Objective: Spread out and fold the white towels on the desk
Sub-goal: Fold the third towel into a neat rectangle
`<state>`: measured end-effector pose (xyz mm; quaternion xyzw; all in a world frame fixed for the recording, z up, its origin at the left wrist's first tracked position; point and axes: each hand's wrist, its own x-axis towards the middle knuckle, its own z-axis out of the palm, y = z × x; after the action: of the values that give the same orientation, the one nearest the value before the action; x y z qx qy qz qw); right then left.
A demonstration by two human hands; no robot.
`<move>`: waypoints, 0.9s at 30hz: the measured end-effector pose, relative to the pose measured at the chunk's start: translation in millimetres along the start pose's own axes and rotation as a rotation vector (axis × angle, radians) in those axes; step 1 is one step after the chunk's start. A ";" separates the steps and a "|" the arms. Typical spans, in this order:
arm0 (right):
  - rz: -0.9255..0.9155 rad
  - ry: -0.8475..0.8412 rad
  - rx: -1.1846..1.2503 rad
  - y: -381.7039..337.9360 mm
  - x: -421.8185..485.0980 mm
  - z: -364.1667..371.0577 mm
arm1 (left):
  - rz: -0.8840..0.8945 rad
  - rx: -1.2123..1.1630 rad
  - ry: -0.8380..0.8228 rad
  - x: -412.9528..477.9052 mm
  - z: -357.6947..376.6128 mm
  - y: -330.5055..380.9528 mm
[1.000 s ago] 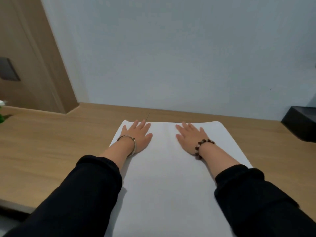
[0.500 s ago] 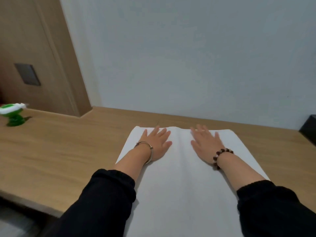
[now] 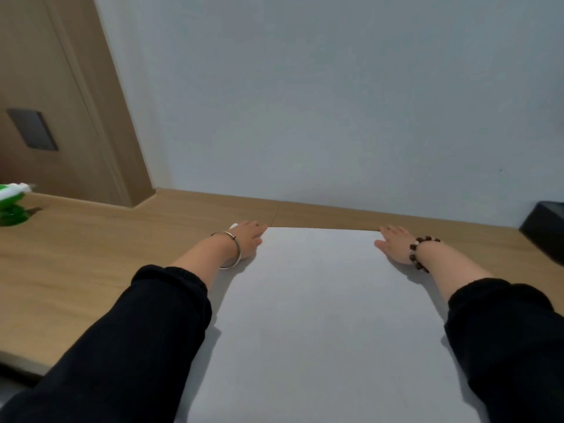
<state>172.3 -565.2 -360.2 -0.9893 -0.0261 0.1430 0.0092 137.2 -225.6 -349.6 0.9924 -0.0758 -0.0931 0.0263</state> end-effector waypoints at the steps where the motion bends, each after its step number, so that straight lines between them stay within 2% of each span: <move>1: -0.007 -0.023 -0.010 2.4 -1.2 -7.2 | -0.007 -0.019 -0.011 0.3 -4.9 -0.9; 6: 0.026 0.012 -0.163 0.5 -7.8 -31.2 | -0.115 -0.027 0.035 2.6 -30.9 -0.4; 11: 0.066 0.045 -0.257 -15.1 -4.3 -46.2 | -0.174 0.116 -0.118 11.6 -49.7 8.9; 16: 0.142 -0.089 -0.400 -26.0 -1.1 -62.4 | -0.173 0.306 -0.249 29.5 -57.3 15.0; 21: 0.134 -0.063 -0.354 -29.7 2.2 -67.4 | -0.196 0.254 -0.263 39.4 -62.4 7.3; 23: 0.139 -0.038 -0.350 -26.4 8.0 -66.0 | -0.185 0.216 -0.176 43.1 -62.2 4.5; 24: 0.140 0.037 -0.332 -25.3 11.0 -63.9 | -0.187 0.192 -0.089 44.3 -62.1 4.4; 27: 0.157 0.518 -0.250 -23.9 12.1 -67.6 | -0.239 0.113 0.319 48.6 -64.5 7.6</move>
<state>201.9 -541.4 -298.1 -0.9853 0.0362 -0.1184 -0.1175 195.4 -238.2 -294.5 0.9964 0.0426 0.0670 -0.0291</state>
